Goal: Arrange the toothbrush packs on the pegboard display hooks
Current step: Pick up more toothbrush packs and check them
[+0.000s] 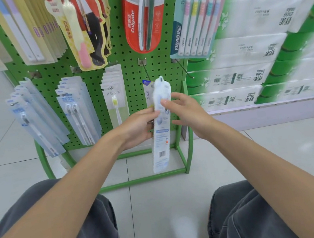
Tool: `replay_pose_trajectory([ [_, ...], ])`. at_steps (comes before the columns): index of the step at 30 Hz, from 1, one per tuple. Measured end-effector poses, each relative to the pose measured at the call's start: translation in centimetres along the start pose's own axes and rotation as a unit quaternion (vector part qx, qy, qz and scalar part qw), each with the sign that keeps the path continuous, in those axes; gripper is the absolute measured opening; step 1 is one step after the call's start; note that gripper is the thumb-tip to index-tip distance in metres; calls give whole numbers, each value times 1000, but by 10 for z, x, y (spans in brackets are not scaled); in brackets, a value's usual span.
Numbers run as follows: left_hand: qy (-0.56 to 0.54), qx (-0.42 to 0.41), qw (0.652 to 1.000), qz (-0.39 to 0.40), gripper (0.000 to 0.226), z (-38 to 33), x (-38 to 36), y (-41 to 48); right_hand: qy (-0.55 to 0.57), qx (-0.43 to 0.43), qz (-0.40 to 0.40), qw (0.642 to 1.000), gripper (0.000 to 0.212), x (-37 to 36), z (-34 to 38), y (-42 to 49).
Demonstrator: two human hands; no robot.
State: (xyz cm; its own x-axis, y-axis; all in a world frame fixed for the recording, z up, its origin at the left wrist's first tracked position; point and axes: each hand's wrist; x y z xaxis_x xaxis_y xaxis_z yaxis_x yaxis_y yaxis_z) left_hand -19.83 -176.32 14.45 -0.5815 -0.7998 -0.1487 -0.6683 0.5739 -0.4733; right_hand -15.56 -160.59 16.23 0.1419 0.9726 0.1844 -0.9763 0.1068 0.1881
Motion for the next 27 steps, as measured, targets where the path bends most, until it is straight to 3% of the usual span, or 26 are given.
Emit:
replay_pose_trajectory([
  [2,44,-15,998,38,52,3,-2,2,3,20,24,999,48,-6,-4,-2],
  [4,56,-13,998,29,64,4,-2,1,-7,48,10,999,28,-5,-5,-3],
  [9,64,-45,986,-147,53,-1,2,2,107,24,10,994,27,2,-4,-1],
  [13,76,-30,991,-110,46,-2,1,0,159,-6,29,987,35,2,-2,-2],
  [18,76,-59,986,-139,35,-1,0,-2,162,2,-31,986,15,6,2,1],
  [27,105,-70,980,-156,31,2,-1,0,174,-29,-56,983,16,16,4,4],
])
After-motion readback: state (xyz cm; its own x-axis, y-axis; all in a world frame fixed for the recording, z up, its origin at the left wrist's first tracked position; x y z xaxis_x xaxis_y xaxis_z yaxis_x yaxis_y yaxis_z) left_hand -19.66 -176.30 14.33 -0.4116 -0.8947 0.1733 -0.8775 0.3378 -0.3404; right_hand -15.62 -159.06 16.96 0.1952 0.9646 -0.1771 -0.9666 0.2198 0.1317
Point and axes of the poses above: each hand's wrist, its own y-axis towards the middle knuckle, its own x-axis out of the back of the hand, z = x × y, and after that the axes turned 15 degrees about x, right-handed
